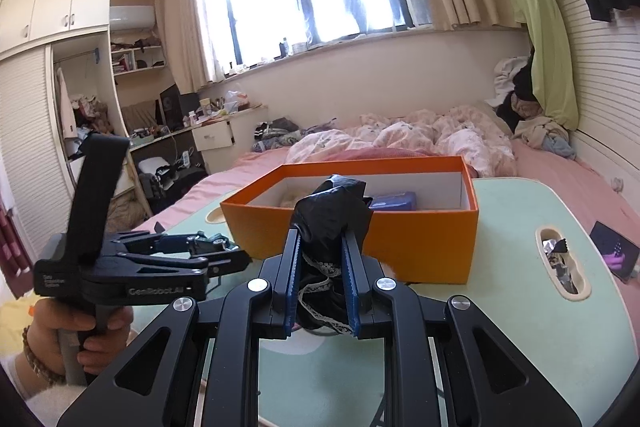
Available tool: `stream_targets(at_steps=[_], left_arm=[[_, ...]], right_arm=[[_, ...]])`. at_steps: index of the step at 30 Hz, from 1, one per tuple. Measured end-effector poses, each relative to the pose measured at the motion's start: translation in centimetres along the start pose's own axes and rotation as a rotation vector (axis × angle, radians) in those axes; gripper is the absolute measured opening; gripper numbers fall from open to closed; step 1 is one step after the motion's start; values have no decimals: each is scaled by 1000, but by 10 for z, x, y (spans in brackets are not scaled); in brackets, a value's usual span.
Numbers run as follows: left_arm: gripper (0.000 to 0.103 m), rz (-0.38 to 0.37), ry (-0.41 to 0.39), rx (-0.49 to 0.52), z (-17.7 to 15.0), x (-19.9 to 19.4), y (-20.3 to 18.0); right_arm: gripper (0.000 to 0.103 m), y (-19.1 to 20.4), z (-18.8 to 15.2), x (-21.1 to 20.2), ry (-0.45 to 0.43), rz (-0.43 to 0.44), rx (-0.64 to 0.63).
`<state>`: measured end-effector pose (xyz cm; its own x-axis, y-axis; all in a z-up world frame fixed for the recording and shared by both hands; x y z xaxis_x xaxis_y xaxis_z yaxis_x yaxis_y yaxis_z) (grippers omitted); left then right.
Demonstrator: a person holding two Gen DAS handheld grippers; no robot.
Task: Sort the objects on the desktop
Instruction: 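Carry the green car into the box with the left tool while the right tool drops the pouch in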
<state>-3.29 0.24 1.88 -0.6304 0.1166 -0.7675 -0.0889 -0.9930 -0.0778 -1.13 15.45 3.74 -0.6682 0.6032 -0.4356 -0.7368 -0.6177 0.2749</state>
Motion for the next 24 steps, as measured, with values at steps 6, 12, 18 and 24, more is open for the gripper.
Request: stream_targets(at_steps=[6, 12, 18, 24], left_arm=[[72, -51, -72, 14, 49, -23, -10], [73, -36, -47, -42, 95, 7, -3], [89, -32, -63, -88, 80, 23, 10], [96, -44, -64, -62, 55, 6, 7]], right_arm=[[21, -11, 55, 14, 28, 11, 54], [28, -44, 82, 68, 152, 7, 168], [55, -58, 65, 81, 244, -20, 227], [78, -33, 62, 27, 72, -94, 120]])
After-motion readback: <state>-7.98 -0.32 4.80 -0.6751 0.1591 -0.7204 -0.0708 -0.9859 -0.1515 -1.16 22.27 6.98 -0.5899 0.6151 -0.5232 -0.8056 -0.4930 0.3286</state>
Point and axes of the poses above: each gripper's, at about its wrist camera, not at the fingertips, and x roughly the way its jaws point, y to its left, z to its top, the point moved 3 cm from there along x, roughly the way its jaws point, and after that the axes turned 11 degrees about y, right-handed, at the moved point
